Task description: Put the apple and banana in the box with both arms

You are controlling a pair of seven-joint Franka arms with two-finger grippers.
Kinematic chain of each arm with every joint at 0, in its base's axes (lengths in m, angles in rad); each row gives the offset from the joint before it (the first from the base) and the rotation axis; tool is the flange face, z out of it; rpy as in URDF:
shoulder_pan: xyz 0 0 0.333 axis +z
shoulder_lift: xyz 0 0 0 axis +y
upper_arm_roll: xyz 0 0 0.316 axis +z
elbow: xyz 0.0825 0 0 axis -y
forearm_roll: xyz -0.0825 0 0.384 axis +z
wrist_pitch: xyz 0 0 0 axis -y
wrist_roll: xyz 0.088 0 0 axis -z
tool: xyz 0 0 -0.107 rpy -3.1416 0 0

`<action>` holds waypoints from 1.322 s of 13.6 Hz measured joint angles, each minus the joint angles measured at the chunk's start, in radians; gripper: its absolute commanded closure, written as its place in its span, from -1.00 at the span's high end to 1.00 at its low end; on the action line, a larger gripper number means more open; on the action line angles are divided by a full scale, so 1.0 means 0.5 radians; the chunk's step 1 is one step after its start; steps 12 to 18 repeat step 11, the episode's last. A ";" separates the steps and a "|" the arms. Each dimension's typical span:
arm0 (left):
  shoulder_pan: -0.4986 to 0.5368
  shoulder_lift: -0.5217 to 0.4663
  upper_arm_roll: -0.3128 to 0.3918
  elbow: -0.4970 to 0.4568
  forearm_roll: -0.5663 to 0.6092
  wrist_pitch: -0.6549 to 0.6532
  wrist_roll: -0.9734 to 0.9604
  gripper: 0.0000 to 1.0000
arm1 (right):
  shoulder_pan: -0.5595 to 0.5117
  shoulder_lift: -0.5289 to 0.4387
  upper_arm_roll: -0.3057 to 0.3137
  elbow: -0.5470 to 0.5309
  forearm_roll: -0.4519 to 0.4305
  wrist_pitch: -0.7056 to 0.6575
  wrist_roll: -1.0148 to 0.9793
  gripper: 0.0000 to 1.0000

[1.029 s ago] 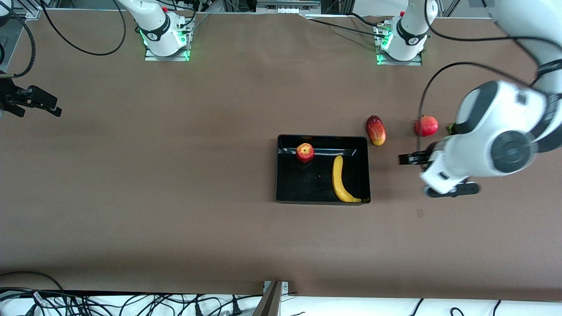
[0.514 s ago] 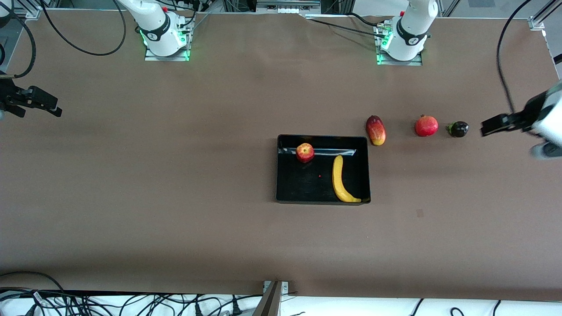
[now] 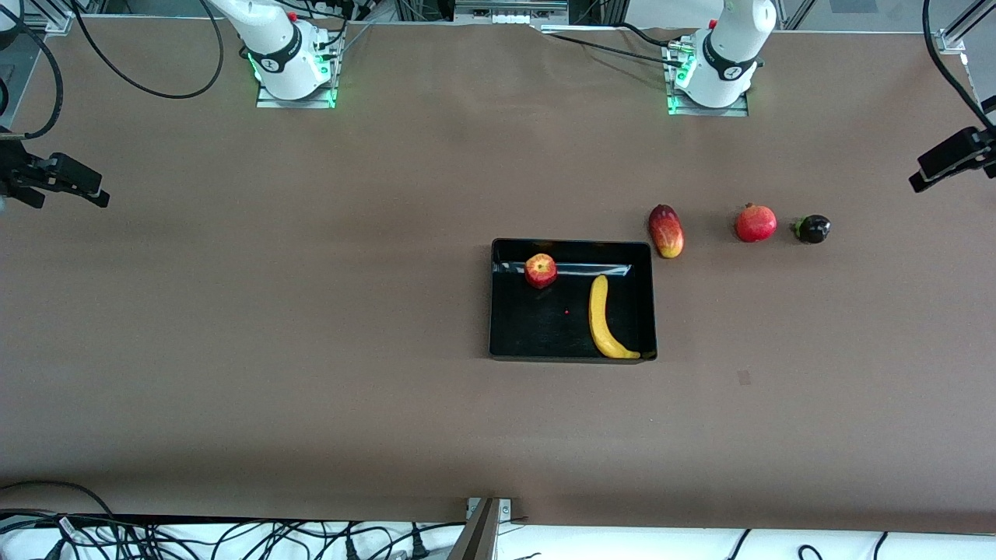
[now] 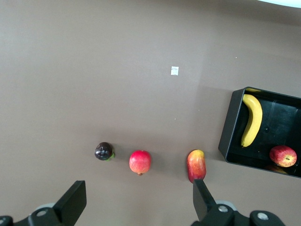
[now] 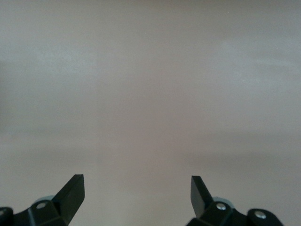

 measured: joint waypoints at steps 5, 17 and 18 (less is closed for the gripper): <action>-0.036 -0.186 0.006 -0.283 -0.003 0.144 0.001 1.00 | -0.001 0.003 -0.001 0.000 0.000 0.001 0.000 1.00; -0.149 -0.320 0.056 -0.495 -0.089 0.218 -0.001 1.00 | -0.002 0.005 -0.004 0.000 0.000 0.002 0.000 1.00; -0.149 -0.320 0.056 -0.495 -0.089 0.218 -0.001 1.00 | -0.002 0.005 -0.004 0.000 0.000 0.002 0.000 1.00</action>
